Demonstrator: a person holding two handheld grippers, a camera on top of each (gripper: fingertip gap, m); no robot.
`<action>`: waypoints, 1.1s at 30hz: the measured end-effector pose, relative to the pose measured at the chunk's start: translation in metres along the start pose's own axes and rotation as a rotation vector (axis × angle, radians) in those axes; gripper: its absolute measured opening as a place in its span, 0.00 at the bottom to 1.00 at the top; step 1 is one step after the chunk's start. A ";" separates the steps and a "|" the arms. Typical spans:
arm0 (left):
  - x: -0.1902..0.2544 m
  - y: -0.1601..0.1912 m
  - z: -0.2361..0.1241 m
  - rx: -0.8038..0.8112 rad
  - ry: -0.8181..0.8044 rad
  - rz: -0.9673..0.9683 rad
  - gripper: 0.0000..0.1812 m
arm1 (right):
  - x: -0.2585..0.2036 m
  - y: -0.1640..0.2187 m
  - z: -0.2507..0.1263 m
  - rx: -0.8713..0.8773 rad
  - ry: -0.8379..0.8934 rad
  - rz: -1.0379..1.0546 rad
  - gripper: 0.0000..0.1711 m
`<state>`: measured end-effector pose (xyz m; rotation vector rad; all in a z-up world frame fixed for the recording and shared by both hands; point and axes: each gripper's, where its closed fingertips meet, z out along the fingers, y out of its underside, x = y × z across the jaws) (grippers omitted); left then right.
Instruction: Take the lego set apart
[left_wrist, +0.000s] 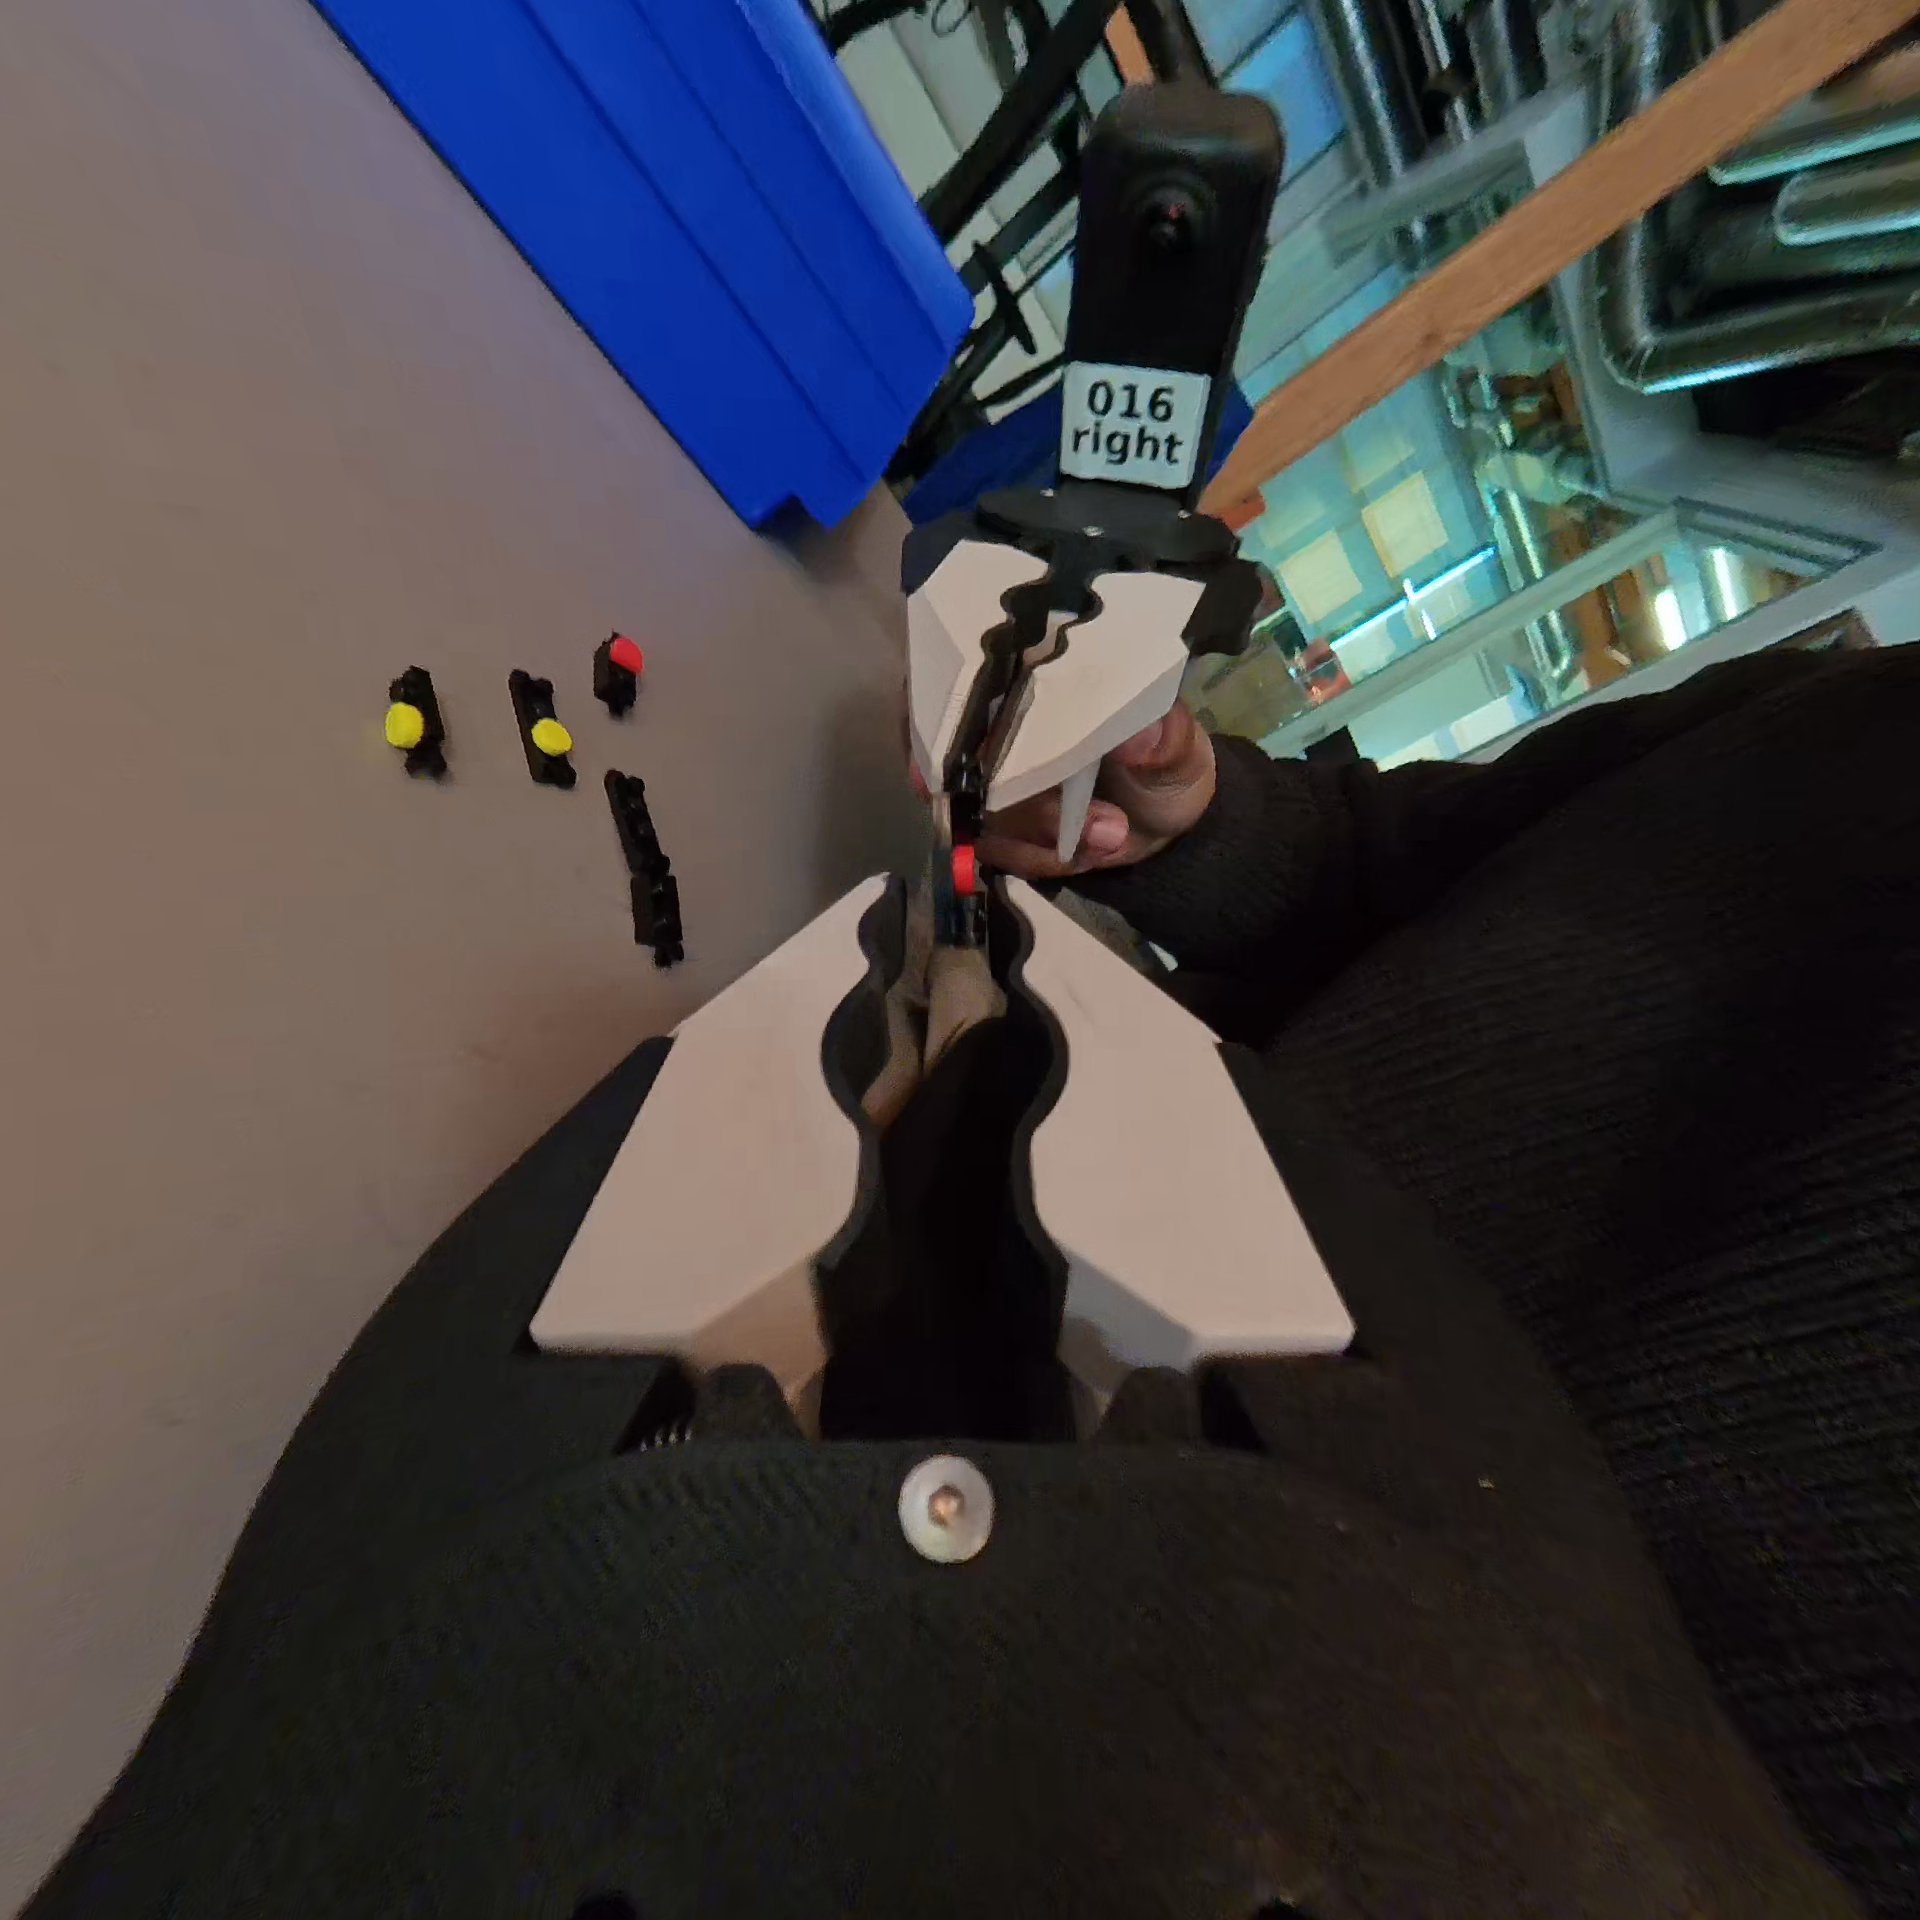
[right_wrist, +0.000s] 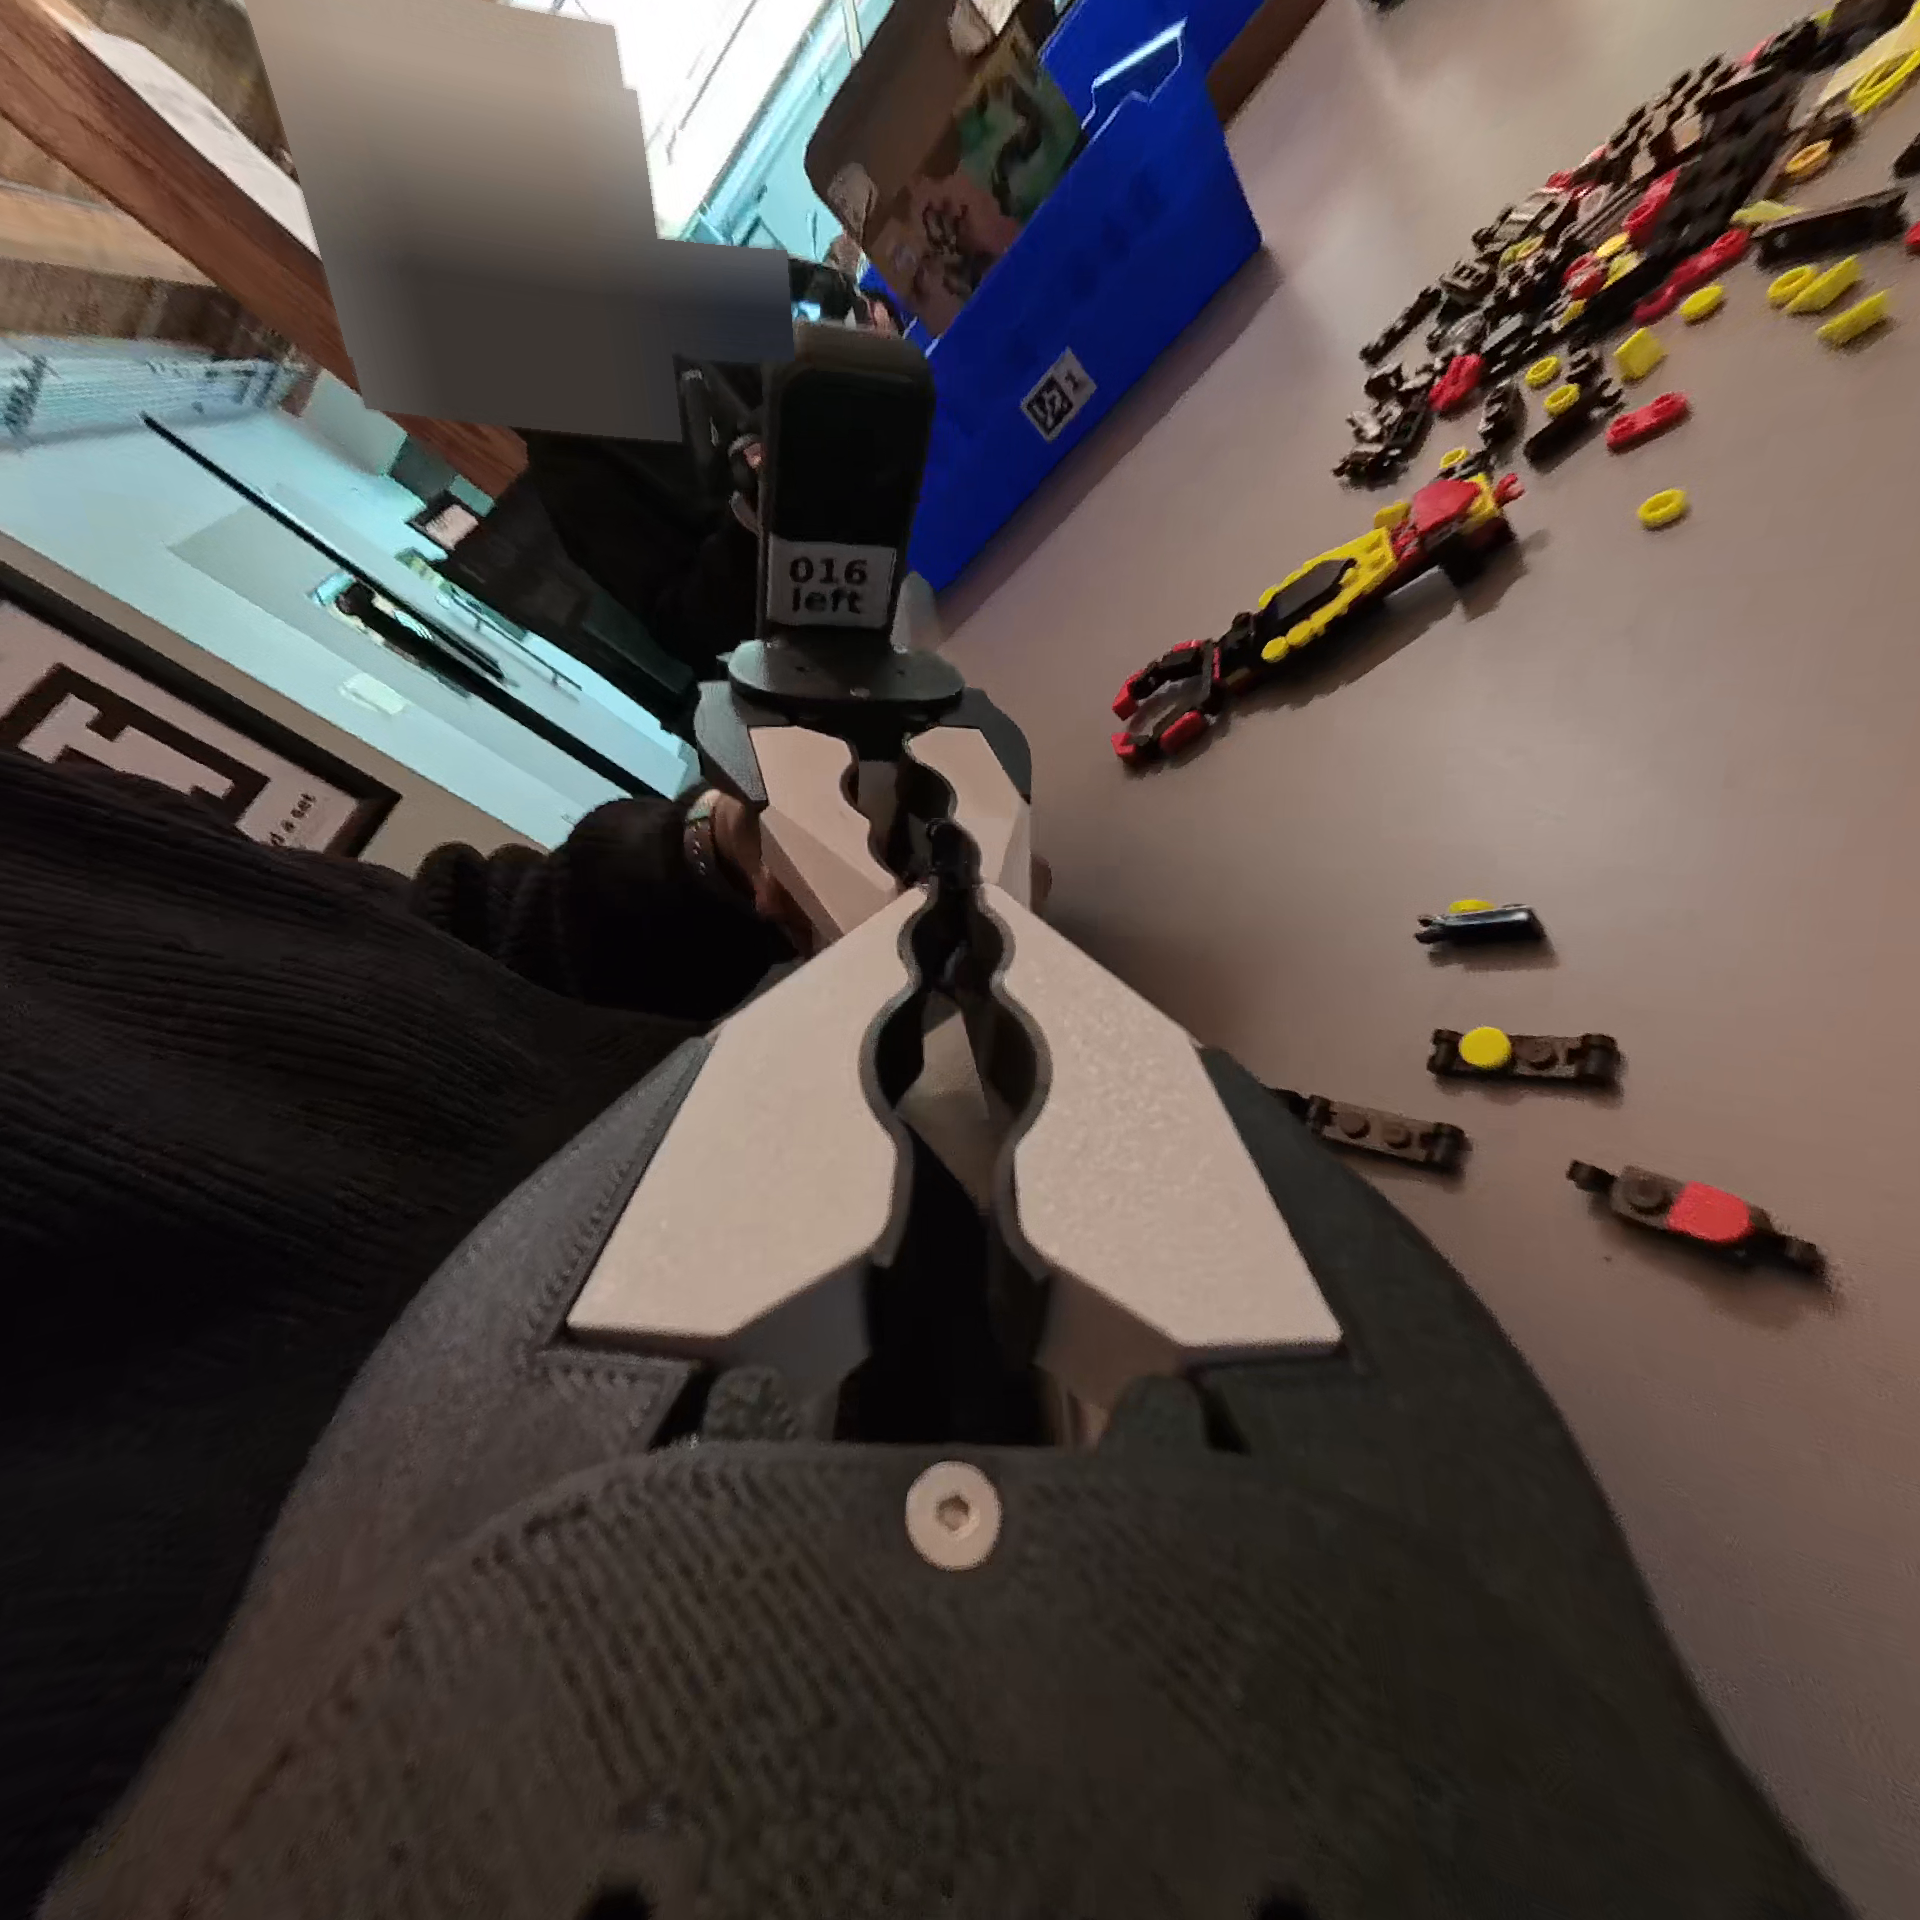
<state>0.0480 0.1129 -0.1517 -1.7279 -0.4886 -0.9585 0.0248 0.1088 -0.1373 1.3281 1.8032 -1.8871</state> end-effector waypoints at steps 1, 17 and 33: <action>0.001 -0.003 -0.002 0.015 0.010 -0.001 0.05 | 0.001 -0.002 -0.002 0.011 0.000 0.011 0.02; 0.005 -0.014 -0.010 0.081 0.032 0.034 0.03 | -0.003 -0.002 -0.002 0.005 -0.014 0.011 0.02; -0.009 -0.019 -0.007 0.073 -0.129 0.024 0.02 | 0.006 0.005 -0.005 -0.099 0.171 -0.271 0.02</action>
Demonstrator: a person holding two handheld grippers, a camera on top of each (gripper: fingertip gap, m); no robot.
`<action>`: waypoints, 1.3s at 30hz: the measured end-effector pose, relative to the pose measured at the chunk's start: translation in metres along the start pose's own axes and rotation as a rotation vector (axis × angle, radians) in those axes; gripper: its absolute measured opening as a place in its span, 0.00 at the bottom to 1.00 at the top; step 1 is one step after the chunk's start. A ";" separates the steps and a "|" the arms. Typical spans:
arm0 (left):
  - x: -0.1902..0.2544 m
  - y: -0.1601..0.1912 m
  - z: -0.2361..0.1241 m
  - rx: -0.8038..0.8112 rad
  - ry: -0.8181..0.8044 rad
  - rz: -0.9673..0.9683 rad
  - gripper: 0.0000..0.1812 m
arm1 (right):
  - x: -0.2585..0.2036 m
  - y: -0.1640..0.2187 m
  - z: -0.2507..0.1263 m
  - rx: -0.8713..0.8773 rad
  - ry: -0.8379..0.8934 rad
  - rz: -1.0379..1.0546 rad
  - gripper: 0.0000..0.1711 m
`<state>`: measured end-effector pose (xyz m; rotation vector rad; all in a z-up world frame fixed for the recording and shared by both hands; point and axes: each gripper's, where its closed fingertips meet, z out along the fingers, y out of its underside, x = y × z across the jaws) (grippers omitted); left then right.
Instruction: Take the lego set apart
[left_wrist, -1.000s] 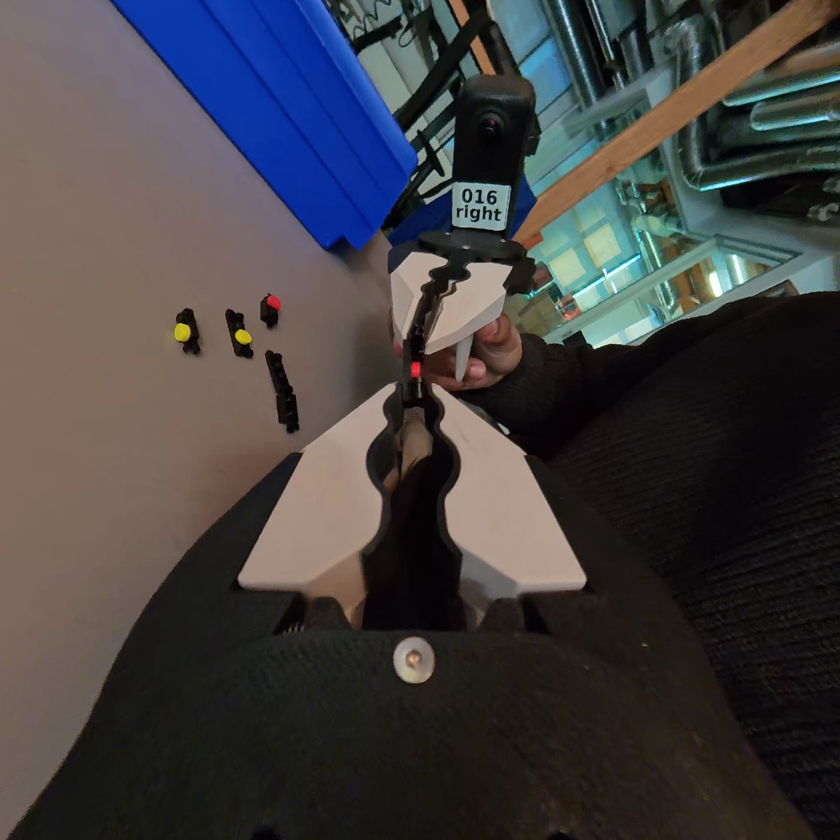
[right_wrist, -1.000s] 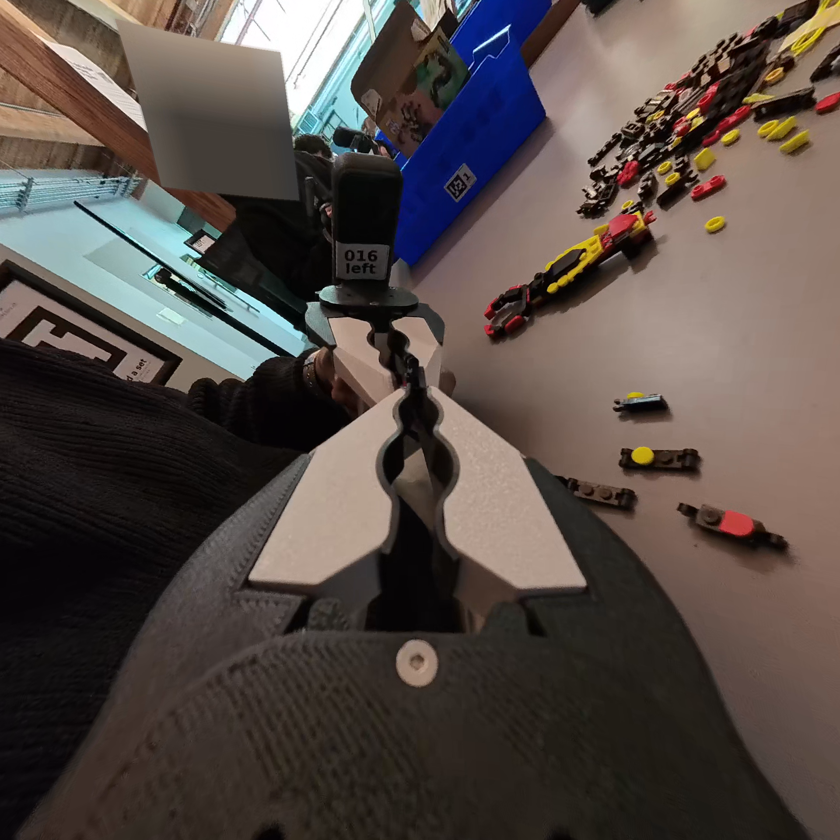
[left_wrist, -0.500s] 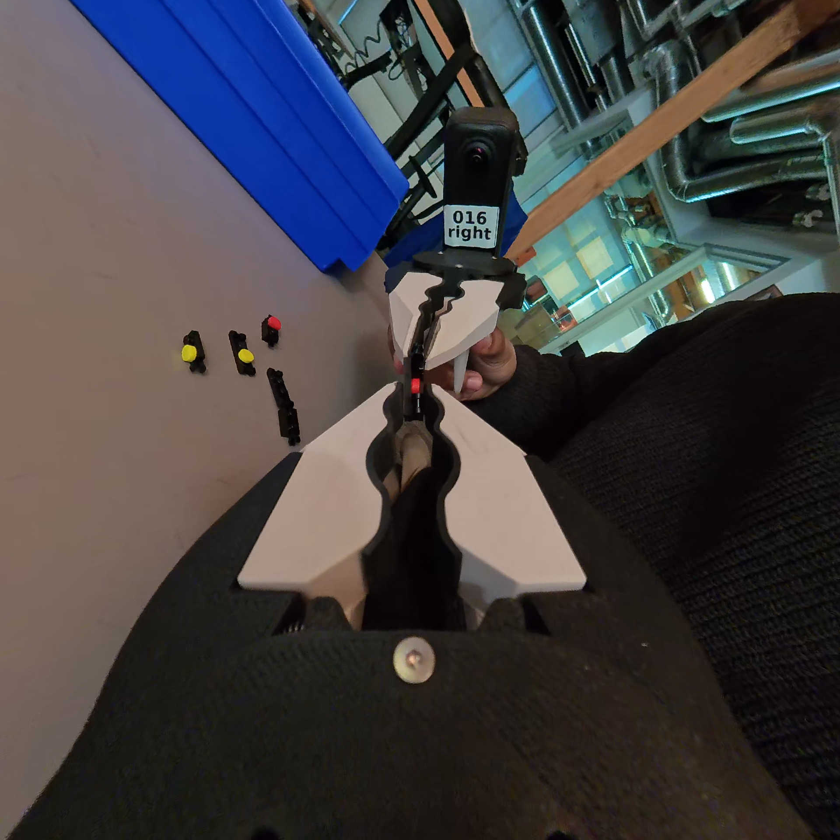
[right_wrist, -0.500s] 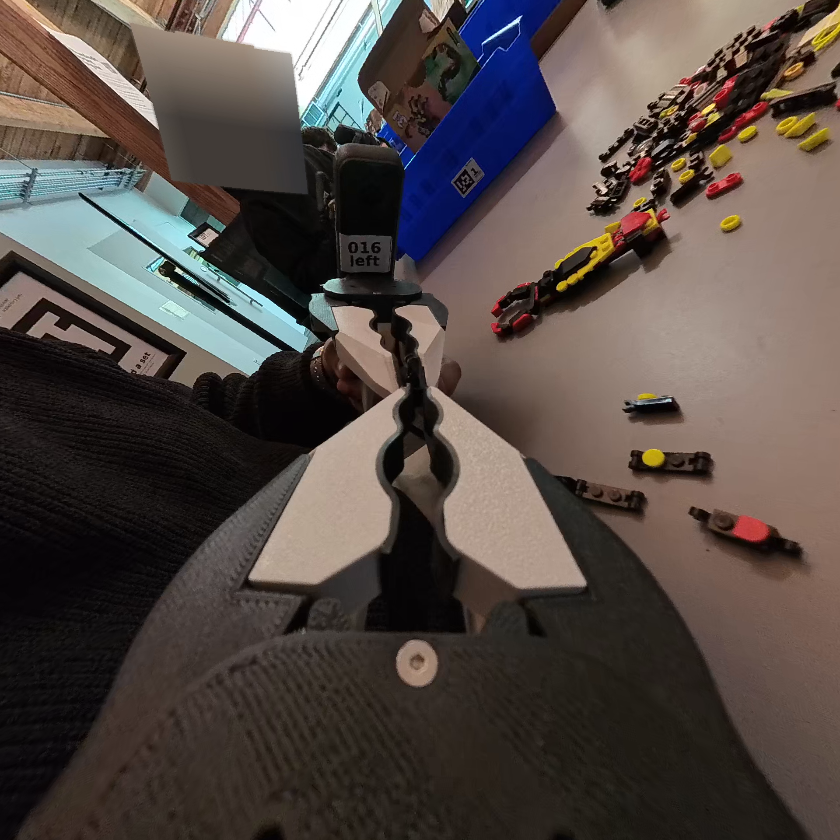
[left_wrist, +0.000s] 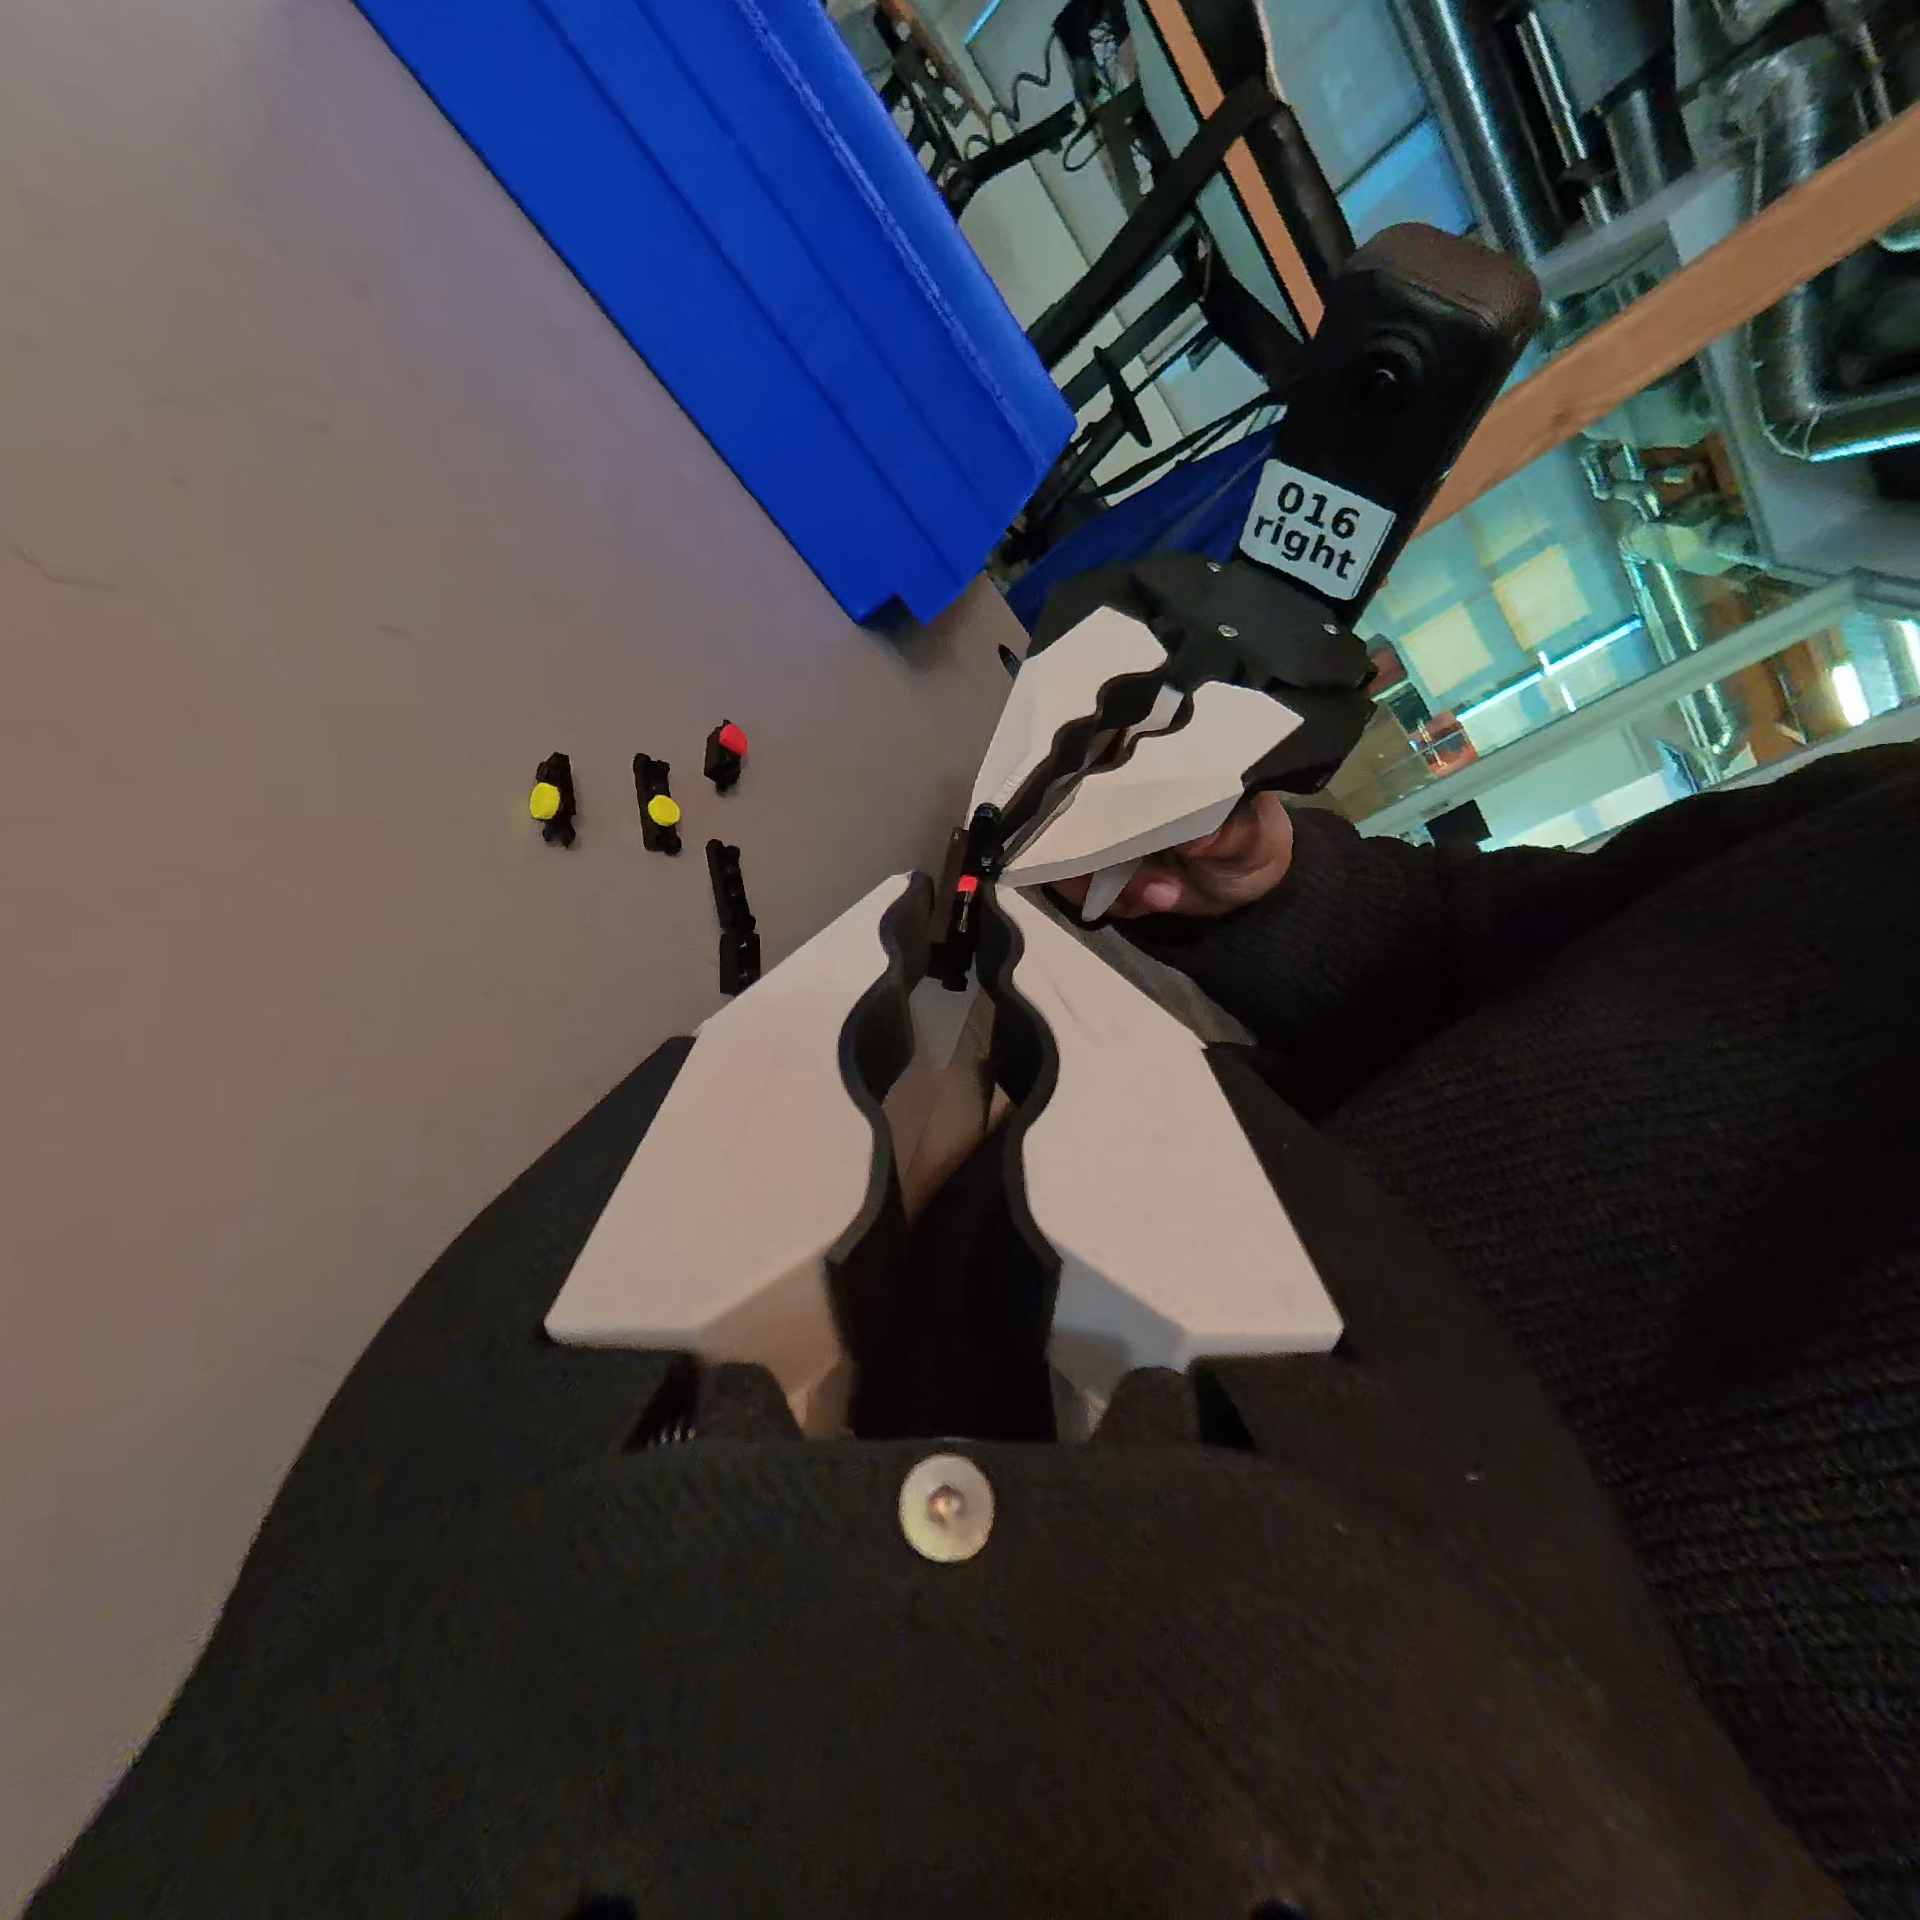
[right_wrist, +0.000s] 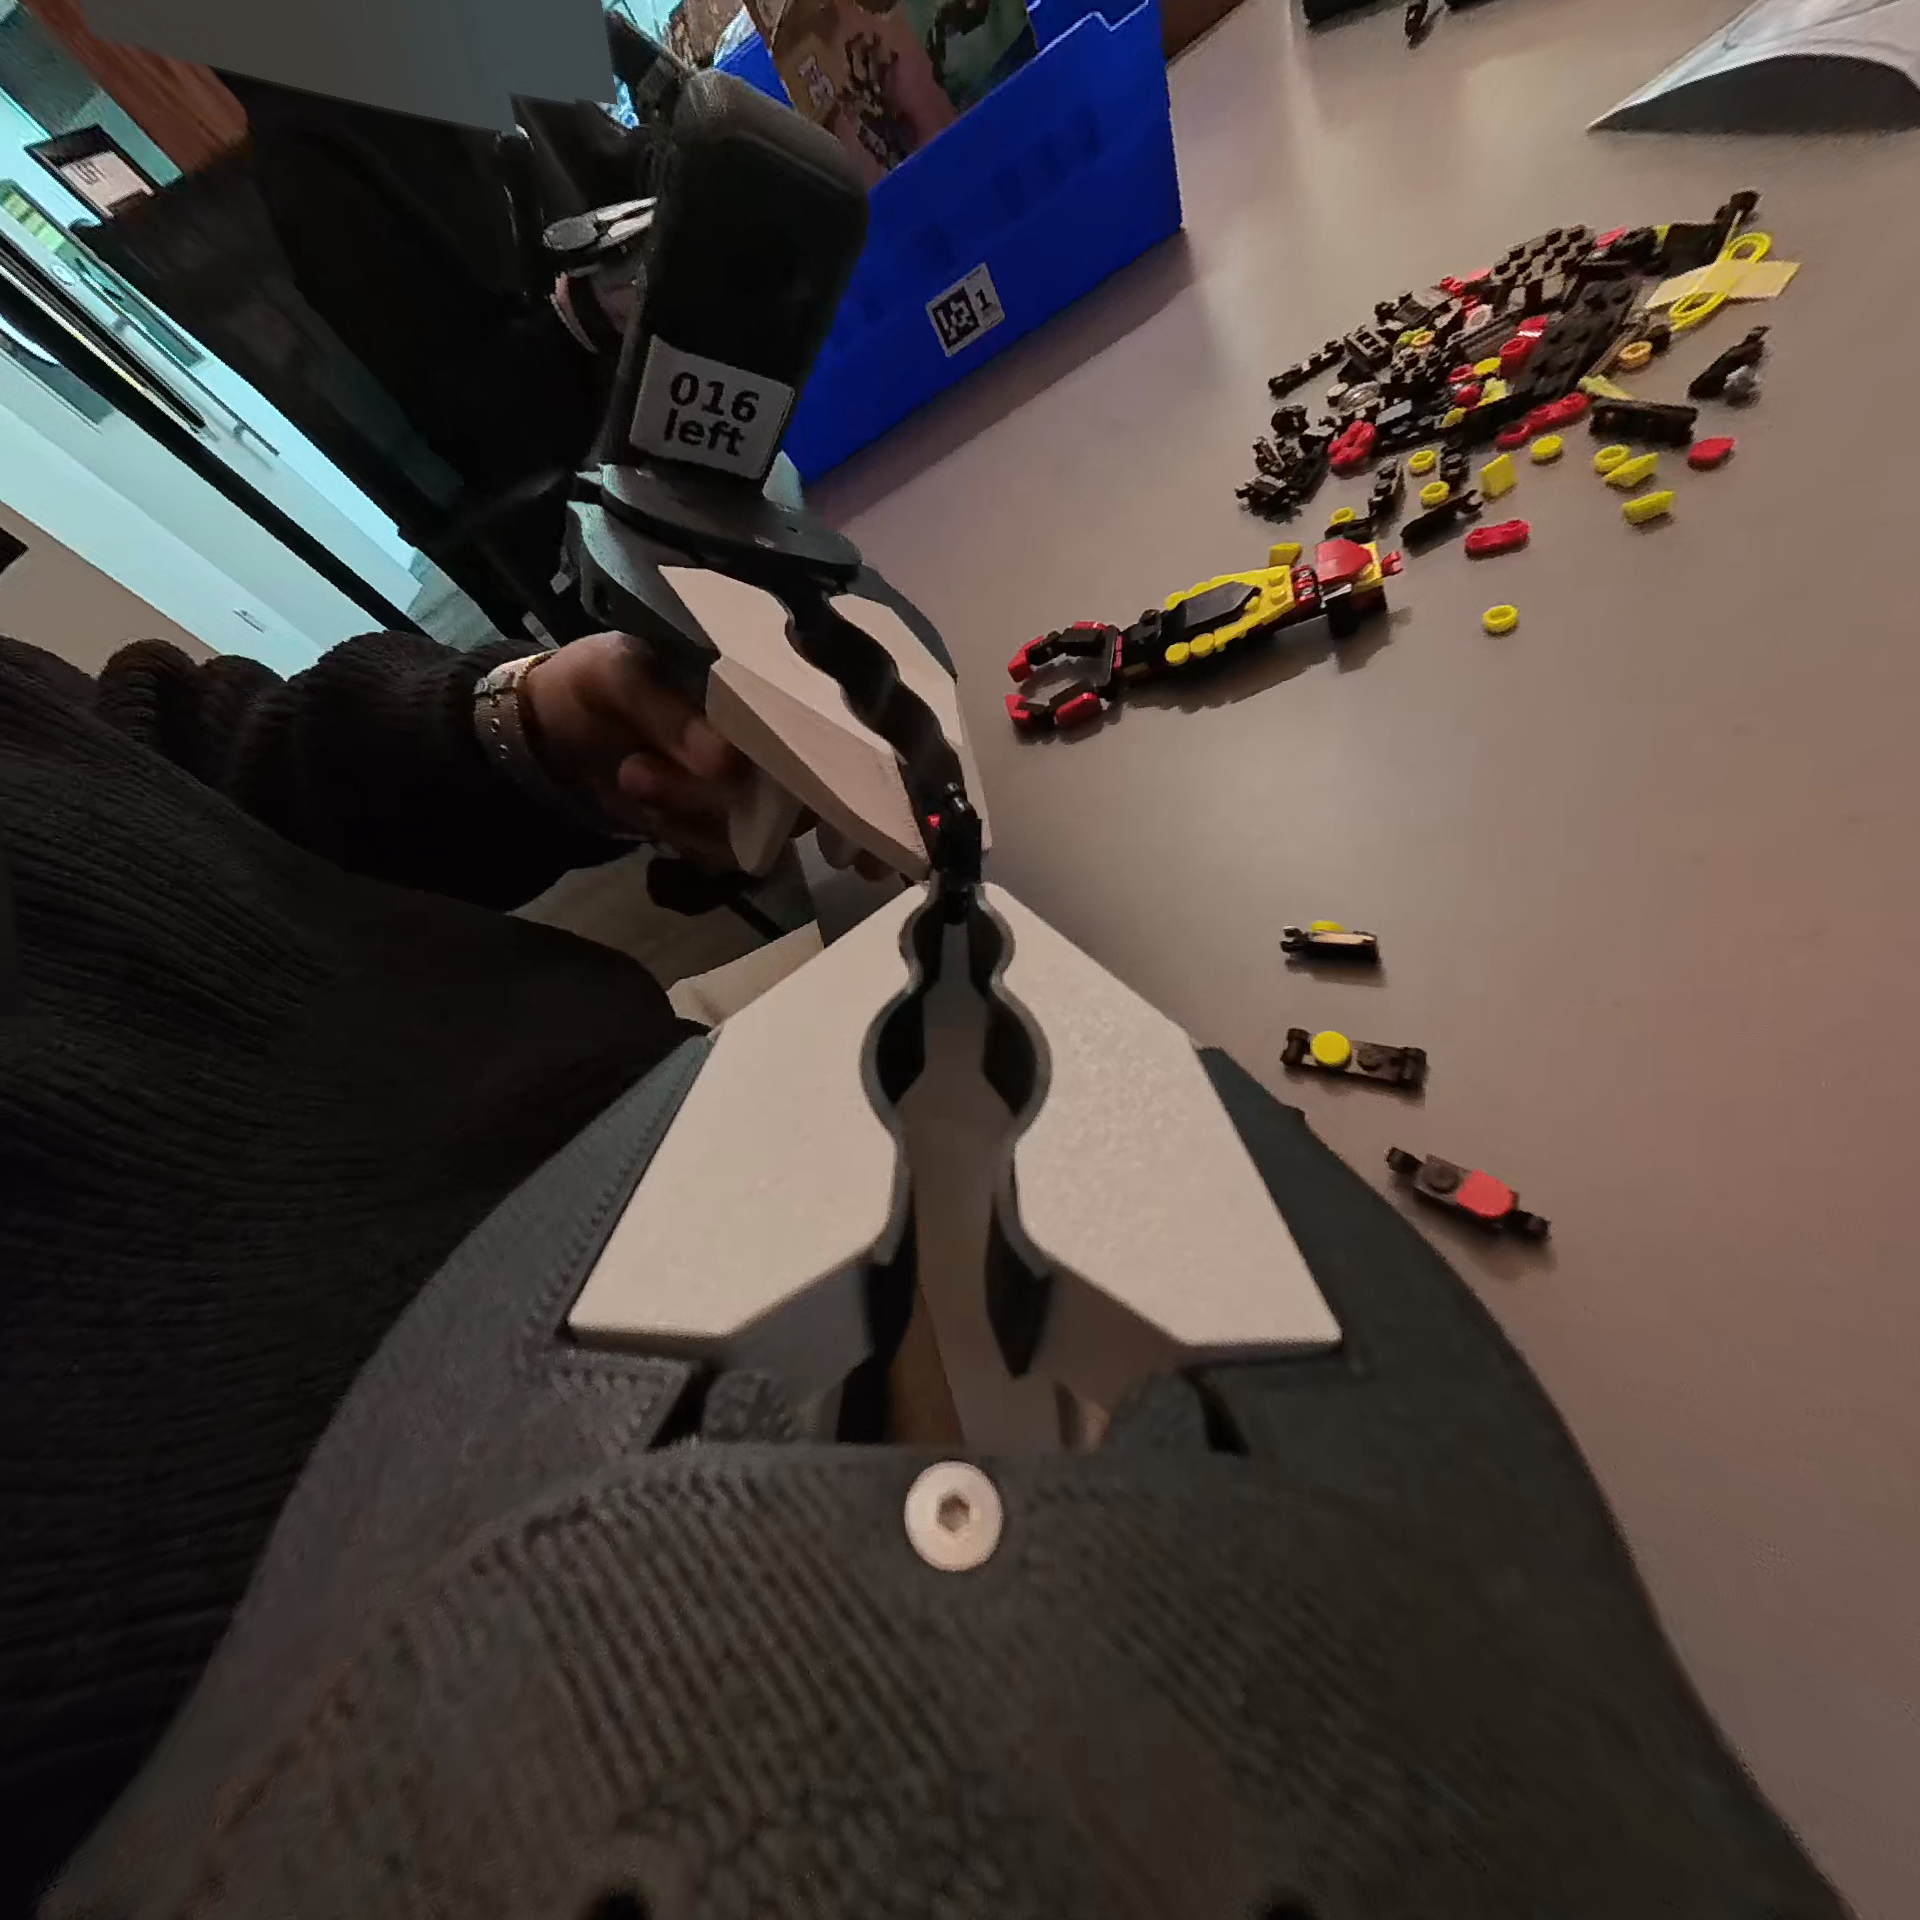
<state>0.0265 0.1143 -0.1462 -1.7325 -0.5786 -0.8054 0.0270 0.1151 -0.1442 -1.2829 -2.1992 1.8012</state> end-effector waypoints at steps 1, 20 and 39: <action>0.000 0.001 0.000 -0.006 -0.006 0.003 0.02 | 0.000 0.001 0.000 -0.001 -0.005 0.008 0.02; 0.041 -0.001 -0.007 -0.008 0.314 -0.117 0.03 | -0.040 -0.016 -0.020 0.105 -0.399 0.170 0.01; 0.033 -0.019 -0.009 0.133 0.253 -0.104 0.03 | -0.023 -0.032 -0.014 0.230 -0.215 0.111 0.15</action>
